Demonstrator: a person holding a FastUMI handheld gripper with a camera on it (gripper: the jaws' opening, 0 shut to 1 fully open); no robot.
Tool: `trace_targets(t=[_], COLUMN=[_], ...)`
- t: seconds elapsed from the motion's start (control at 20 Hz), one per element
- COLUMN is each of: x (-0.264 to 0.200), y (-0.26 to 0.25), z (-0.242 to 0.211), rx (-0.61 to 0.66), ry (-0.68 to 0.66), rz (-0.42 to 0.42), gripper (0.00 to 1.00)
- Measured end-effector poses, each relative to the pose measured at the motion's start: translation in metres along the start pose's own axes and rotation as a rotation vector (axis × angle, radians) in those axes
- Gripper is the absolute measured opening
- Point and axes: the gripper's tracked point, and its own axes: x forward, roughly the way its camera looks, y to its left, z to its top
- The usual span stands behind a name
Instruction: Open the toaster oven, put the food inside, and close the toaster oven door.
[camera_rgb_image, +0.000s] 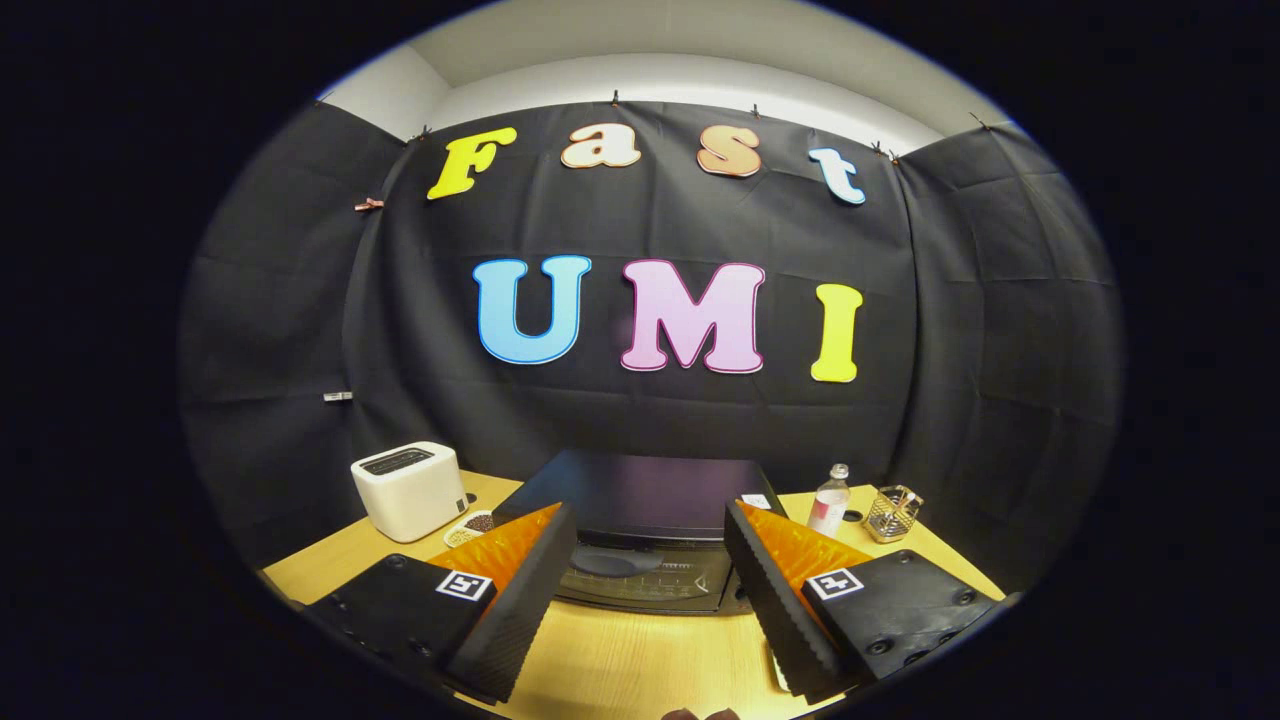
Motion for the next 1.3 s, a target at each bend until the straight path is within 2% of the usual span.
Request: trace_targets(t=[0.45, 0.85, 1.05, 1.3], x=[0.067, 0.123, 0.125, 0.105], y=[0.007, 0.024, 0.022, 0.03], z=[-0.043, -0.107, -0.113, -0.123], rx=[-0.011, -0.018, 0.047, 0.041], ry=[0.064, 0.179, 0.198, 0.243], rz=[-0.096, -0.124, -0.128, -0.068], gripper=[0.98, 0.99, 0.99, 1.0])
